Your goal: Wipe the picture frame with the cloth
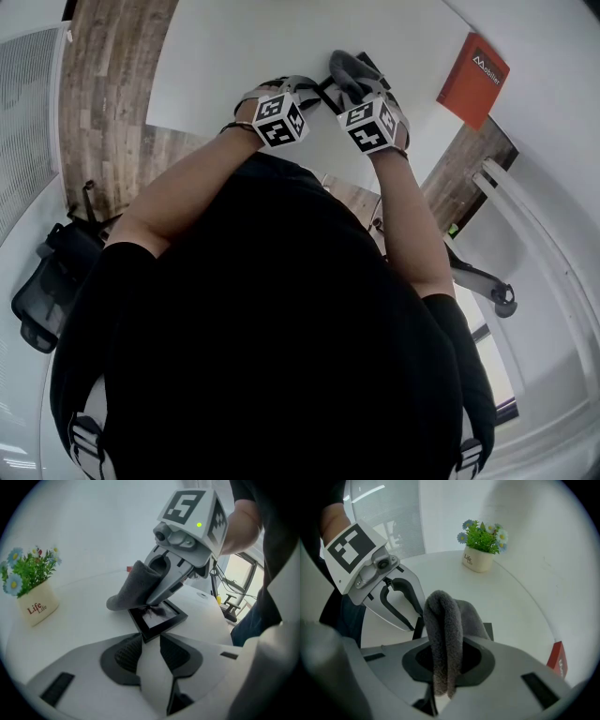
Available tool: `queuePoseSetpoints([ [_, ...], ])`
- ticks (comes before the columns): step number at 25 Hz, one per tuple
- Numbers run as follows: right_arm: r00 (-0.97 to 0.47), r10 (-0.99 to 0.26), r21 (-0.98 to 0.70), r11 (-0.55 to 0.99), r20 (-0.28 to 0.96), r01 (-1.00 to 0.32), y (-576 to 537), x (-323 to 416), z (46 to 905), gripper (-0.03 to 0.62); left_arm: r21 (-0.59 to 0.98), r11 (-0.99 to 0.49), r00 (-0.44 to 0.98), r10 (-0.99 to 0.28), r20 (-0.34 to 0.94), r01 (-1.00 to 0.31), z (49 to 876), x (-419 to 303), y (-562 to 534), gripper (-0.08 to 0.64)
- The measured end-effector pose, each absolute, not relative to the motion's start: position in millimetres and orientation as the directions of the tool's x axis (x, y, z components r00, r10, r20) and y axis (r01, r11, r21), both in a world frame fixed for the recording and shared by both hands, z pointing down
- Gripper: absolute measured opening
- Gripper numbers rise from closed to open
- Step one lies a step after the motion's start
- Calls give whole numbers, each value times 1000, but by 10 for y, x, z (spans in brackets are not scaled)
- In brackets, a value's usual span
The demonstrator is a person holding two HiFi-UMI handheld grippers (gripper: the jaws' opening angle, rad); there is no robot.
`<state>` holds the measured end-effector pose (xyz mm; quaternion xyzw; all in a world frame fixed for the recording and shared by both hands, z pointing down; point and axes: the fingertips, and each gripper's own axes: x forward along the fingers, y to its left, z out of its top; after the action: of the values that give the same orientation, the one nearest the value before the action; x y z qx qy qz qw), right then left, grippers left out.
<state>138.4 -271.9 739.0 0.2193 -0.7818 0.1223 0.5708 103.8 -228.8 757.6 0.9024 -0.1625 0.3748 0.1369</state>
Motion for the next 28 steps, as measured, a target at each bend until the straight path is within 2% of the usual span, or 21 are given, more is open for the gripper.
queuePoseSetpoints([
  [15, -360, -94, -109, 856, 928, -506, -2280, 1115, 7382, 48, 112, -911, 662, -200, 722, -397, 7589, 1046, -2311, 122],
  [23, -384, -86, -136, 847, 919, -514, -2266, 1143, 7319, 46, 94, -913, 659, -213, 722, -398, 7591, 1043, -2314, 121],
  [28, -408, -153, -127, 804, 900, -580, -2405, 1287, 7151, 46, 88, -915, 659, -215, 721, -395, 7589, 1032, -2308, 122],
])
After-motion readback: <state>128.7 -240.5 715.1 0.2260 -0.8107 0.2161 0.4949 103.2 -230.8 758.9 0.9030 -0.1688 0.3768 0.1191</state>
